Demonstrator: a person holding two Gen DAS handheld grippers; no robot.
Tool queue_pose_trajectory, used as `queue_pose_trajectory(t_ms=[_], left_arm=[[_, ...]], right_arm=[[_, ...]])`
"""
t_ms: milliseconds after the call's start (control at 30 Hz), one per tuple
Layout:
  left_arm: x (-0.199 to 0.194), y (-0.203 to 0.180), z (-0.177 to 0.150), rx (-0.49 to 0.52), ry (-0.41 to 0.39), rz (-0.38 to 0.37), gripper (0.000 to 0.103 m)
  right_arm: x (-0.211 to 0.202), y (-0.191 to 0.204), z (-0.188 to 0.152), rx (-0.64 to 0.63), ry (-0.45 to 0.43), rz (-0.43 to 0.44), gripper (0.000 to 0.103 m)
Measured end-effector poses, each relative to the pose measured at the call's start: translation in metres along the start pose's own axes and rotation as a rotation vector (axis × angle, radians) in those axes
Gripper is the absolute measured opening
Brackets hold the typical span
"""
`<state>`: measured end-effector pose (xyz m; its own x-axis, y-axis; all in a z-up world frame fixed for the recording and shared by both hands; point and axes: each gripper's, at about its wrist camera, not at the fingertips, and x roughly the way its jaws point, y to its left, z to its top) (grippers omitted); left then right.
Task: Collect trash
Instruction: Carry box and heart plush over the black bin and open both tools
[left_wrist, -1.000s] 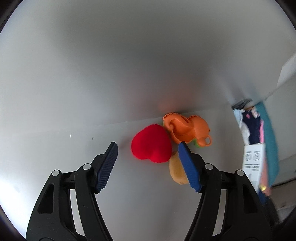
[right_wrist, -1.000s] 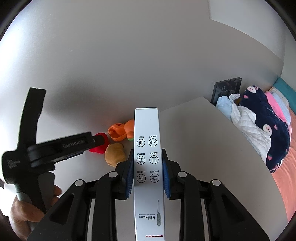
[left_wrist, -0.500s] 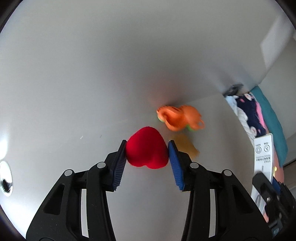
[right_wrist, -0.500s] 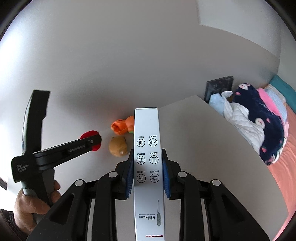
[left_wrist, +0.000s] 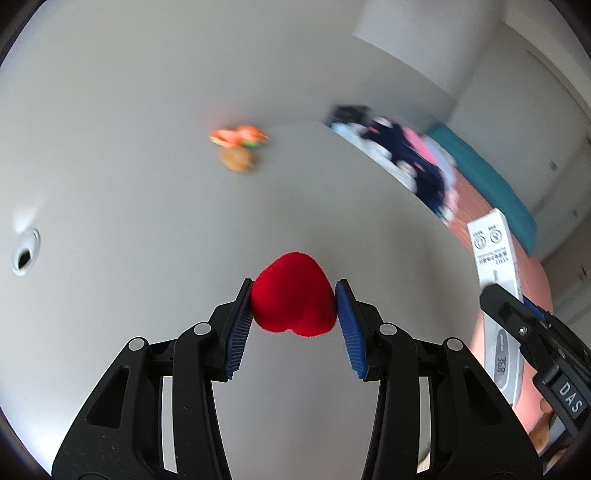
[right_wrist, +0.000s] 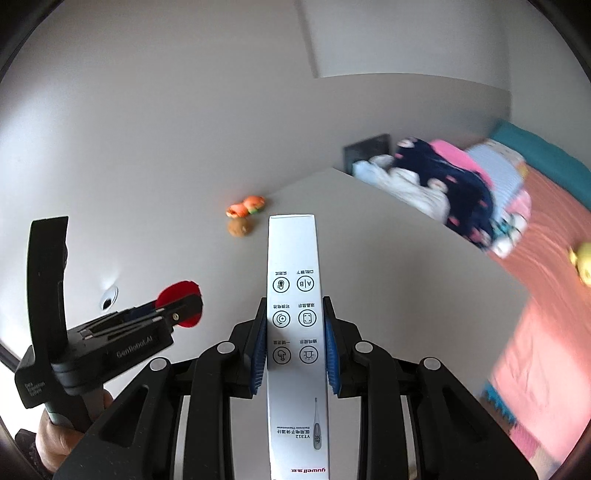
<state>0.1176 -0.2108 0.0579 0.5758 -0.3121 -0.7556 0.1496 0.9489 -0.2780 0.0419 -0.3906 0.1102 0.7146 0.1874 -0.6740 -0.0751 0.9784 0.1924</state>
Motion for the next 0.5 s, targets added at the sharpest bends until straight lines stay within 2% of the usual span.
queue_pose_trajectory(t_ms=[267,500], left_arm=[[-0.018,-0.092,-0.088,0.172,0.038,-0.112,0.044],[-0.019,-0.176,-0.174,0.343,0.121,-0.211,0.044]], right_arm=[[-0.088,-0.069,-0.087,0.118,-0.046,-0.109,0.028],[-0.148,-0.134,-0.168,0.246,-0.065,-0.209,0.028]])
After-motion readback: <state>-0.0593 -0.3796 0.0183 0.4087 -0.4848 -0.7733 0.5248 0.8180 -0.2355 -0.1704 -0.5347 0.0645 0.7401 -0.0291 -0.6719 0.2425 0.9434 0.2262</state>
